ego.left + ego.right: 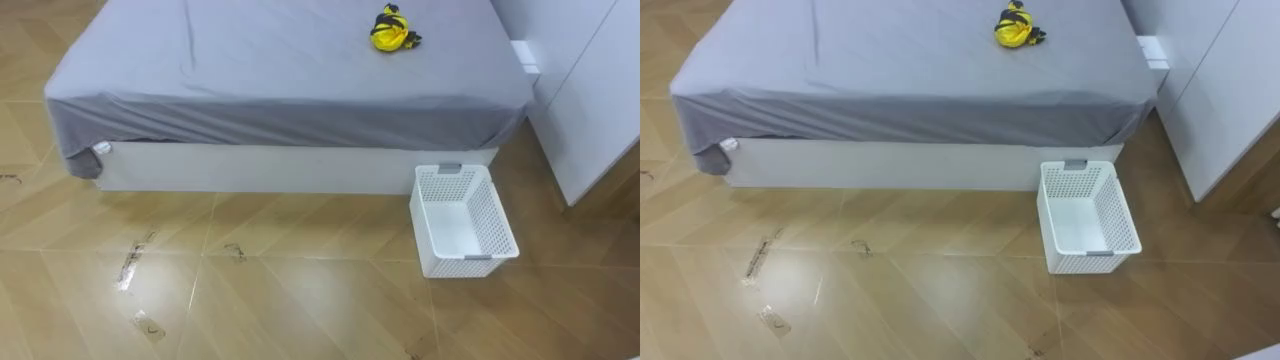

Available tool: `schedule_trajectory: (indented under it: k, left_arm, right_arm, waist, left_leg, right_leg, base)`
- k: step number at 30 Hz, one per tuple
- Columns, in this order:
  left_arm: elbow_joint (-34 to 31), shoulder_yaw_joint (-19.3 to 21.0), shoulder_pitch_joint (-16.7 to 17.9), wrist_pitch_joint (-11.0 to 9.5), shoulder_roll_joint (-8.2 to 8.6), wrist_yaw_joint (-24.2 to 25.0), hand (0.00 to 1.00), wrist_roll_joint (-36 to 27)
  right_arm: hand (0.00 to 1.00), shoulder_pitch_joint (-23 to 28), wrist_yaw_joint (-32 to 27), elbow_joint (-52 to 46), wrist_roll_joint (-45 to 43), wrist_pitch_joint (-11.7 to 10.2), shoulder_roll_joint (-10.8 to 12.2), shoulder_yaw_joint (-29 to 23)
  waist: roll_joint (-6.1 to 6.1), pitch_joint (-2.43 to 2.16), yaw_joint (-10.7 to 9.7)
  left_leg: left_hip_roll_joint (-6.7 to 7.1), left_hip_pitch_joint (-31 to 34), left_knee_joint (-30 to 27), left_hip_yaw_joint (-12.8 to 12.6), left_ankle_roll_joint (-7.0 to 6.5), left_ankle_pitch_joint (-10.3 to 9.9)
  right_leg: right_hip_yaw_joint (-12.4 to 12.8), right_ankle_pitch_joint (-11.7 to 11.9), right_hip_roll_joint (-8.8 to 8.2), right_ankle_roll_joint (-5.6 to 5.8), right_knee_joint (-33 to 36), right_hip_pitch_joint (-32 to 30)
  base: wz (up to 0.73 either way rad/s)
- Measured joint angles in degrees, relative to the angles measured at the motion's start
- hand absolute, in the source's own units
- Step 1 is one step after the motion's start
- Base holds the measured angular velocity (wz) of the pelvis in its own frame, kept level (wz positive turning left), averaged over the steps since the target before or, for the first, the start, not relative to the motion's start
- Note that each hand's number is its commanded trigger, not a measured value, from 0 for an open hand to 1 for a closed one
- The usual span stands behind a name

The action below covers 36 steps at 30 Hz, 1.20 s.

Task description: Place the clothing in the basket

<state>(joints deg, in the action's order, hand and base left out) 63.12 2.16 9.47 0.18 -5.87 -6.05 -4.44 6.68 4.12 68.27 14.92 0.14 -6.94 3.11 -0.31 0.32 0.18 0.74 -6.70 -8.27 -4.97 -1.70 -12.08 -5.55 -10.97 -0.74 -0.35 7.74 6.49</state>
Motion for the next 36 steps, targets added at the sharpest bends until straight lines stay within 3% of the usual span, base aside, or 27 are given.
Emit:
schedule_trajectory:
  k: [4,7,13,22,24,26,27,29,31,32,33,34,35,36]
  left_arm:
    - [0.0,0.1,0.2,0.0,0.01,0.0,0.00,0.0]
    - [-0.1,0.1,0.2,0.1,-0.02,0.0,0.00,0.0]
    - [0.0,0.7,0.1,0.7,-0.03,0.6,0.00,0.0]
    - [1.0,2.1,0.8,1.0,0.19,0.4,0.00,-5.3]
    - [1.0,2.7,1.0,1.0,0.13,0.3,0.00,-5.3]
    - [0.9,4.0,1.0,1.0,0.00,0.3,0.00,-6.7]
    - [0.9,4.4,1.3,1.0,-0.08,0.3,0.00,-7.7]
    - [0.9,5.1,1.3,1.0,-0.45,0.0,0.00,-10.7]
    - [1.0,5.6,1.7,0.8,-0.99,0.0,0.00,-13.5]
    - [1.0,5.6,1.7,0.5,-1.03,-0.2,0.00,-14.9]
    - [0.9,5.2,1.4,0.4,-0.96,-0.4,0.00,-15.1]
    - [0.8,3.9,1.6,0.1,-0.61,-1.0,0.00,-15.4]
    - [0.7,3.6,2.4,-0.2,-0.18,-1.4,0.00,-15.5]
    - [0.6,3.6,3.0,-0.4,-0.09,-1.5,0.00,-15.5]
  right_arm:
    - [0.00,0.0,-0.2,0.4,1.1,0.0,0.0,0.0]
    - [0.00,0.1,-0.2,0.3,1.4,0.0,0.1,0.0]
    - [0.00,0.1,-0.1,0.3,1.6,0.6,0.1,-0.1]
    - [0.00,0.0,0.8,0.6,1.8,0.8,0.2,-1.9]
    - [0.00,-0.2,0.9,0.5,1.5,0.9,0.2,-2.0]
    - [0.00,-0.2,1.3,0.5,1.6,1.1,0.2,-2.0]
    - [0.00,-0.2,1.4,0.5,1.8,1.1,0.3,-1.9]
    - [0.00,-0.3,1.9,0.6,1.8,1.1,0.5,-2.0]
    - [0.00,-0.2,1.8,0.8,2.9,1.0,0.3,-2.0]
    - [0.00,0.4,1.7,0.8,4.6,1.0,0.3,-1.7]
    - [0.00,0.5,1.4,0.8,5.4,1.1,0.2,-1.9]
    - [0.00,0.3,1.0,0.8,6.1,1.3,-0.2,-1.9]
    - [0.00,0.2,0.6,0.8,6.1,1.3,-0.4,-1.9]
    - [0.00,0.2,0.5,0.8,6.0,1.3,-0.5,-1.9]
  waist:
    - [-0.09,0.08,0.0]
    - [0.02,-0.21,0.0]
    - [0.03,-0.25,0.0]
    - [-0.11,-0.14,-0.1]
    - [0.05,-0.29,0.1]
    - [-0.02,-0.10,0.1]
    - [-0.16,-0.14,0.2]
    - [-0.69,-0.25,0.4]
    - [-0.24,0.12,0.0]
    - [-0.37,0.07,-0.2]
    - [-0.45,0.07,-0.4]
    - [-0.83,0.08,-0.5]
    - [-1.10,-0.06,0.2]
    - [-1.09,-0.05,0.5]
  left_leg:
    - [-0.06,0.1,0.6,0.0,-0.03,0.0]
    - [-0.04,0.1,0.6,0.1,-0.03,0.0]
    - [0.01,0.0,0.5,0.1,-0.03,0.0]
    - [-0.27,0.2,0.0,-0.3,0.07,-0.6]
    - [-1.02,1.5,-3.0,-0.4,0.26,-1.9]
    - [-2.02,4.5,-10.3,-1.2,1.05,-4.9]
    - [-2.08,5.5,-12.8,-1.7,1.41,-5.4]
    - [-3.21,9.0,-21.3,-3.2,1.50,-5.5]
    - [-6.15,15.1,-34.4,-3.7,1.67,-4.4]
    - [-5.75,18.3,-37.2,-3.2,0.82,-4.6]
    - [-4.76,19.6,-35.8,-3.2,0.35,-4.9]
    - [-2.84,22.7,-31.2,-3.5,0.38,-4.6]
    - [-1.22,25.6,-23.9,-3.9,1.77,-3.1]
    - [-0.75,26.8,-19.6,-3.9,2.05,-1.6]
  right_leg:
    - [-0.3,0.0,0.09,0.00,0.0,0.0]
    - [-0.5,0.0,0.07,0.00,-0.1,0.0]
    - [-0.6,0.0,0.01,0.00,-0.1,0.4]
    - [-0.8,-0.5,0.08,-0.15,0.3,-0.4]
    - [-1.0,-1.5,0.18,-0.35,2.2,-1.3]
    - [-1.1,-4.2,0.50,-0.92,6.2,-2.9]
    - [-1.1,-4.8,0.55,-1.12,7.1,-3.2]
    - [-1.0,-6.0,0.62,-1.91,8.2,-3.2]
    - [-0.8,-6.7,1.73,-3.22,8.2,-1.5]
    - [-0.4,-7.7,1.67,-3.68,8.3,-0.4]
    - [-0.2,-8.1,1.45,-3.78,8.4,-0.1]
    - [0.1,-9.2,0.46,-3.55,9.0,-0.2]
    - [0.7,-10.0,-0.31,-3.26,9.0,-0.1]
    - [0.8,-10.3,-0.54,-3.15,8.9,0.2]
  base:
    - [0.00]
    - [0.00]
    - [0.00]
    - [0.00]
    - [-0.02]
    - [0.00]
    - [-0.04]
    - [-0.05]
    - [0.13]
    - [0.31]
    - [0.29]
    - [0.03]
    - [-0.14]
    - [-0.38]
